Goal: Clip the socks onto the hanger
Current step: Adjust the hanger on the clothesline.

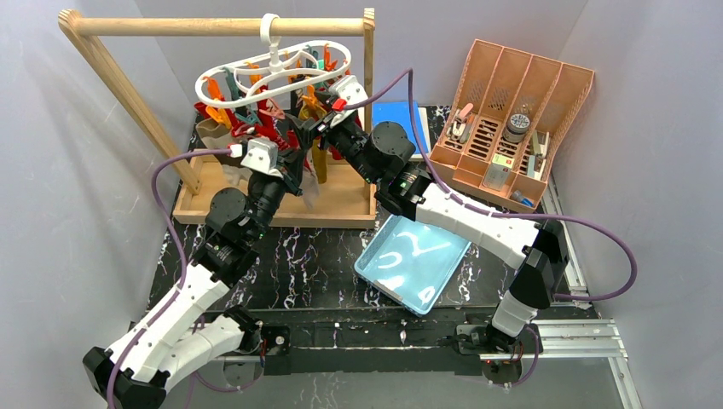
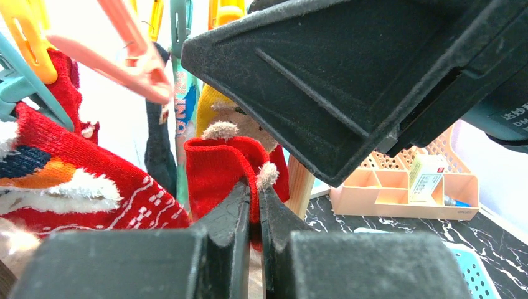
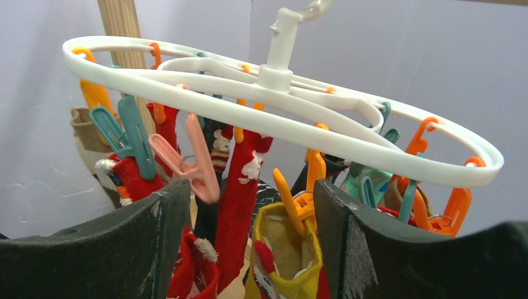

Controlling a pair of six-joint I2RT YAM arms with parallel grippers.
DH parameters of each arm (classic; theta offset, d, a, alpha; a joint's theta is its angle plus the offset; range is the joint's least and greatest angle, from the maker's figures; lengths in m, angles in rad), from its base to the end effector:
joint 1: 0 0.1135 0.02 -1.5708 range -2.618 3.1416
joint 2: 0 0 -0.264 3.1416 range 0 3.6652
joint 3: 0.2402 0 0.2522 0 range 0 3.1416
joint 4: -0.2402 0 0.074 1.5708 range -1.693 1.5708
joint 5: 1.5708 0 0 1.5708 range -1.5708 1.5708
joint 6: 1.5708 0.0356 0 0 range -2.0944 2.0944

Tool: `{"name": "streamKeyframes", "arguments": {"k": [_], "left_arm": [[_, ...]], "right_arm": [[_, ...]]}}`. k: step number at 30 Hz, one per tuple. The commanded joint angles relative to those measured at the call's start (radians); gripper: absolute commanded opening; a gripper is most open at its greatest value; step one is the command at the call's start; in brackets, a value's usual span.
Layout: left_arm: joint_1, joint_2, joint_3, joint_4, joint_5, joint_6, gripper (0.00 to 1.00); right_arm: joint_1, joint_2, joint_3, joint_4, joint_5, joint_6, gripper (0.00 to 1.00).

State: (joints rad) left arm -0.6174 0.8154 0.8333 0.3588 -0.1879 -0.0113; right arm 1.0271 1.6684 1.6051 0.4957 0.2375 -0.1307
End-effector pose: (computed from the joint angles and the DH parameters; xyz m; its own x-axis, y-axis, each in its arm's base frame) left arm 0.1540 -0.1012 0.4102 0.2951 -0.2231 -0.9290 0.4305 0.8991 -0.0792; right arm 0.2103 0.3317 0.4661 0.3089 0.2662 -0.9131 -0.6869 0.7265 -0.0206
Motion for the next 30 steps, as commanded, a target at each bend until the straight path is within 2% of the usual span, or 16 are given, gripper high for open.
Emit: {"name": "streamKeyframes", "arguments": {"k": [1,9,16,21,25,30], "left_arm": [[-0.001,-0.021,0.014,0.011,-0.016,0.037,0.0],[-0.001,-0.115,-0.011,-0.087,-0.062,0.085,0.0],[-0.001,-0.267,-0.022,-0.287,-0.088,0.129,0.0],[-0.001,-0.366,-0.044,-0.366,-0.109,0.122,0.0],[-0.001,-0.395,-0.048,-0.415,-0.12,0.117,0.0],[-0.001,-0.418,-0.048,-0.429,-0.124,0.113,0.0]], "right_arm": [[-0.003,-0.032,0.009,0.069,-0.014,0.01,0.8],[-0.002,-0.052,-0.008,0.053,-0.011,0.014,0.8],[-0.001,-0.115,-0.066,0.011,-0.047,0.035,0.8],[0.037,-0.144,-0.081,-0.015,-0.034,0.009,0.8],[0.089,-0.102,-0.022,-0.041,0.029,-0.047,0.8],[0.15,-0.003,0.105,-0.071,0.194,-0.118,0.78]]}}
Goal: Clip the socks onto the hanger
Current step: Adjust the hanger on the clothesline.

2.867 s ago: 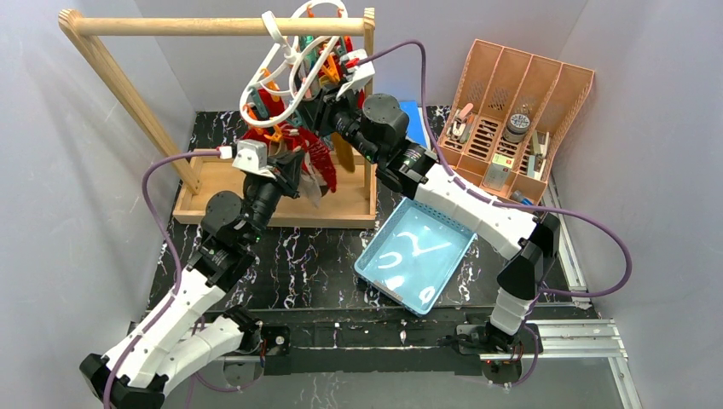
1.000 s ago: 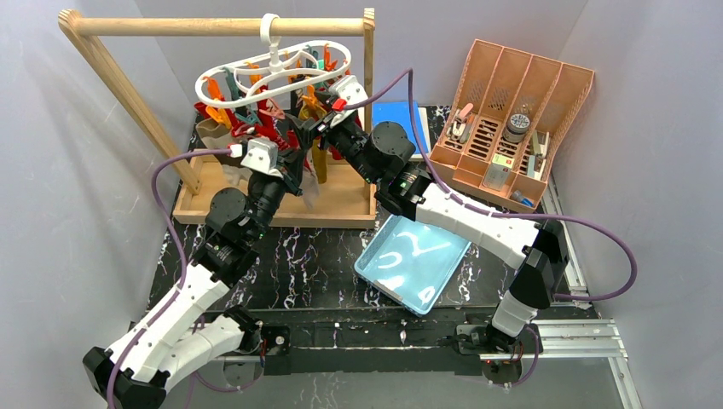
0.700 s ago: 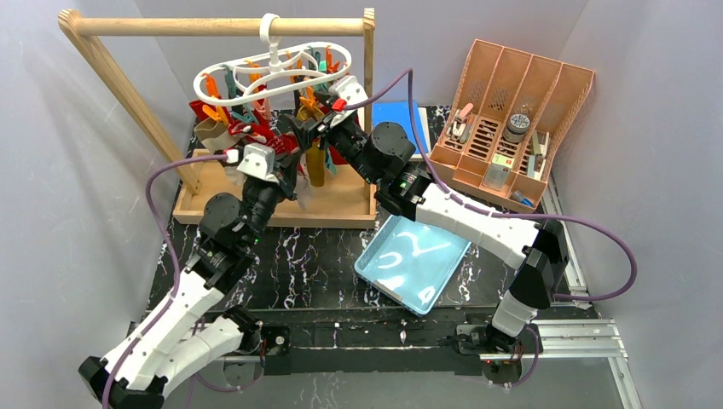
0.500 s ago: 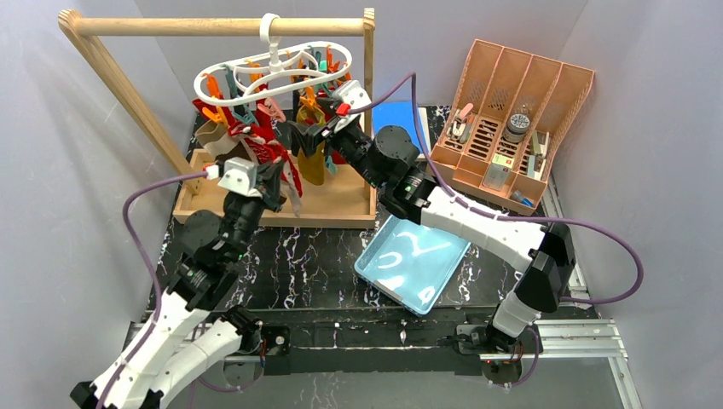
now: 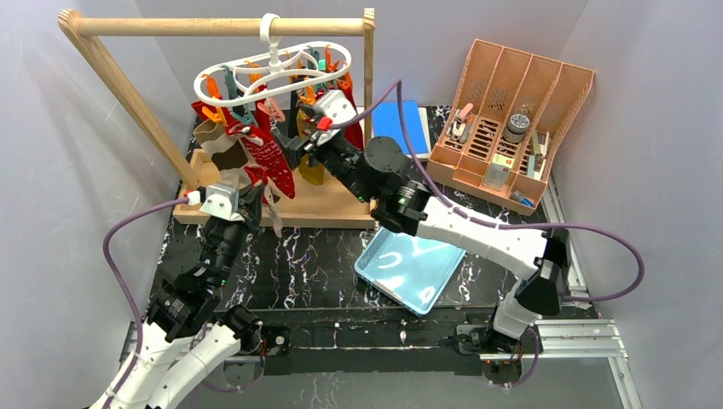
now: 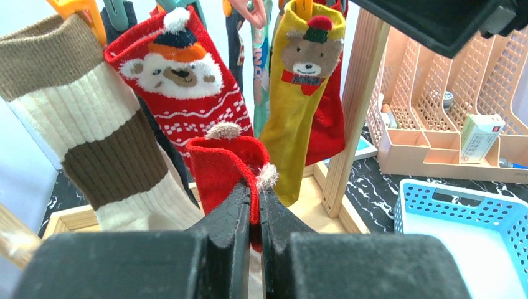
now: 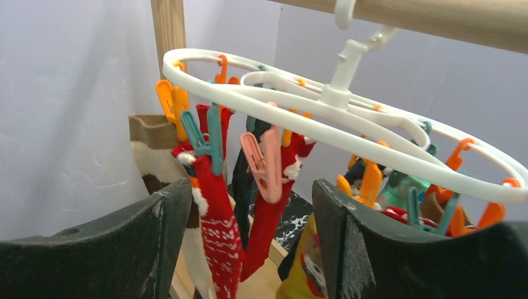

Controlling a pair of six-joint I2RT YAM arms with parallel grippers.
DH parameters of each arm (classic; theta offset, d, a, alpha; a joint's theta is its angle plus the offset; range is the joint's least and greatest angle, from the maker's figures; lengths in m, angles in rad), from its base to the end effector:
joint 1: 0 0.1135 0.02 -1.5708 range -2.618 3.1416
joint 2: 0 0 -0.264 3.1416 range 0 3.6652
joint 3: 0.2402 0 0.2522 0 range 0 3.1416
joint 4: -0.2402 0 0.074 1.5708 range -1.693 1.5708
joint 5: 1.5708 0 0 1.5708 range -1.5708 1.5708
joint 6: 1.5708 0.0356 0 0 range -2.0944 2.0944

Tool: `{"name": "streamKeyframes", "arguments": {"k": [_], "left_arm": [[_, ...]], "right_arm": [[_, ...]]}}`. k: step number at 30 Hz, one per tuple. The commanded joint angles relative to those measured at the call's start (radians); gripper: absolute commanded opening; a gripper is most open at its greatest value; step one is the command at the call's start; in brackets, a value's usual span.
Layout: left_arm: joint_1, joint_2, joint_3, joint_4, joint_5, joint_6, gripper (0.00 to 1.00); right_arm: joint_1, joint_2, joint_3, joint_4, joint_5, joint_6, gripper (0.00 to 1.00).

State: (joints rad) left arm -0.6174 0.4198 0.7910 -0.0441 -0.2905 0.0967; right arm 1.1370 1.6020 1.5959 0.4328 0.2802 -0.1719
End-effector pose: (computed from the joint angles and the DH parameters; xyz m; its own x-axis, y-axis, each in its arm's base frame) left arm 0.0775 -0.0425 0.4006 0.2930 -0.0945 -0.9514 0.3066 0.9518 -0.0002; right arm 0.1653 0.3335 0.4807 0.3025 0.2618 -0.9165 -0.7251 0.6873 -0.0429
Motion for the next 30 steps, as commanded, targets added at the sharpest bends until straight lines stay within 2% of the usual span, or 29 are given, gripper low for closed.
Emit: {"name": "streamKeyframes", "arguments": {"k": [1,6,12,30], "left_arm": [[-0.001,-0.025,-0.007,-0.026,-0.022,0.003,0.0],[-0.001,-0.032,-0.007,-0.02,-0.017,-0.01,0.0],[-0.001,-0.04,-0.011,-0.012,-0.012,-0.021,0.0],[-0.001,-0.05,-0.041,0.015,0.005,-0.039,0.0]], "right_arm": [[0.05,0.087,0.144,-0.012,0.185,-0.091,0.78],[0.076,0.205,0.289,-0.027,0.324,-0.135,0.78],[0.083,0.3,0.386,-0.006,0.405,-0.183,0.78],[0.089,0.374,0.45,0.072,0.428,-0.235,0.8]]}}
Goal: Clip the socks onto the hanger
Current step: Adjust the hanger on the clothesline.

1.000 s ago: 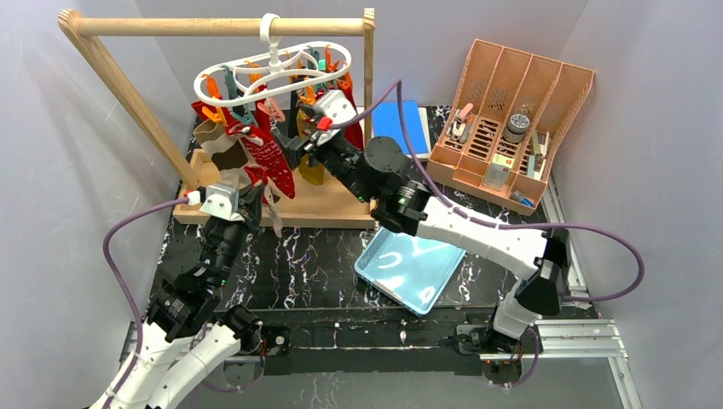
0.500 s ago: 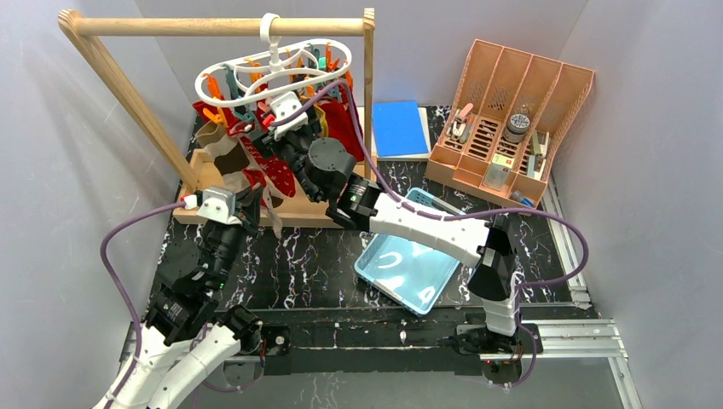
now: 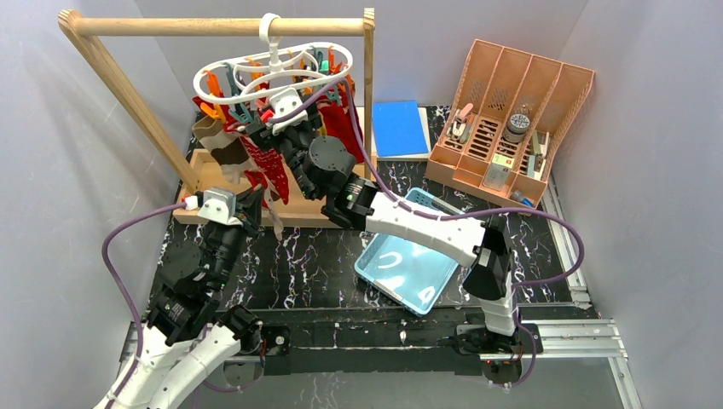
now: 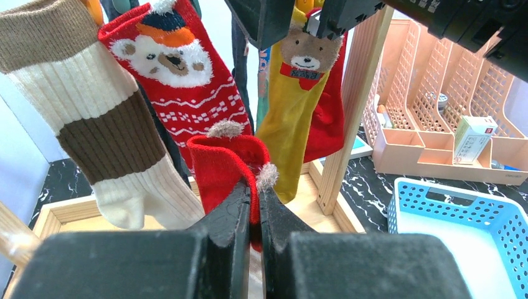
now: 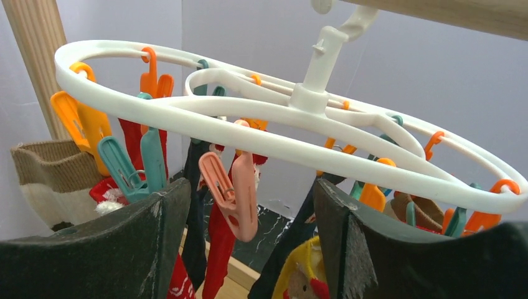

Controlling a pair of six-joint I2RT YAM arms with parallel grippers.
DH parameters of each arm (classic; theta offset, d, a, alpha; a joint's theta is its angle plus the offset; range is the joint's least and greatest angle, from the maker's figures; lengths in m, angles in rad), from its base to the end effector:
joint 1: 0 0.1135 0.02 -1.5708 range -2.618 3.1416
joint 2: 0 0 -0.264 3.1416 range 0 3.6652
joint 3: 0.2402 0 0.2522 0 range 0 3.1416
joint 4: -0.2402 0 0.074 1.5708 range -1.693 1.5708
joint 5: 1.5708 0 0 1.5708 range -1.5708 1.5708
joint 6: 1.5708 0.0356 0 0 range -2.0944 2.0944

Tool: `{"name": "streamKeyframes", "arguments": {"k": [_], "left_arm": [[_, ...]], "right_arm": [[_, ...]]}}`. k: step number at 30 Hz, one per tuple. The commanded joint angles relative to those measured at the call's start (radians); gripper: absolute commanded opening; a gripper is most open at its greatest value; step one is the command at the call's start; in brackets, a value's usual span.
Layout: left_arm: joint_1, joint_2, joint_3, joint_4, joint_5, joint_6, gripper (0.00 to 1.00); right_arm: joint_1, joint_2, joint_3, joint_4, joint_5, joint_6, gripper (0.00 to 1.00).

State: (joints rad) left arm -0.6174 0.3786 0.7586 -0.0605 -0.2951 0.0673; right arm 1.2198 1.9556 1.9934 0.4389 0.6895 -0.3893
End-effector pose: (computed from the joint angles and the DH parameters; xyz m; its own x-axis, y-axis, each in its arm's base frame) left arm 0.0733 -0.0393 0.3916 0.2776 -0.1182 -0.9534 0.3108 0.9501 -0.0273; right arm 0.1766 0.4164 0.4740 0.3472 0.0965 -0.9328 -0.4306 0.9000 -0.0672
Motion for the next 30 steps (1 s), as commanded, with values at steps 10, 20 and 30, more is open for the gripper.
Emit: {"name": "streamKeyframes", "arguments": {"k": [10,20,30], "left_arm": [[-0.001,-0.01,-0.015,0.033,0.013,-0.017,0.0],[-0.001,-0.017,-0.018,0.031,0.016,-0.028,0.0],[-0.001,-0.015,-0.021,0.038,0.016,-0.028,0.0]], "right_arm": [[0.01,0.072,0.128,0.049,0.031,-0.016,0.79],[0.009,0.134,0.244,0.004,0.042,-0.011,0.74],[0.009,0.154,0.291,-0.016,0.044,-0.017,0.66]]}}
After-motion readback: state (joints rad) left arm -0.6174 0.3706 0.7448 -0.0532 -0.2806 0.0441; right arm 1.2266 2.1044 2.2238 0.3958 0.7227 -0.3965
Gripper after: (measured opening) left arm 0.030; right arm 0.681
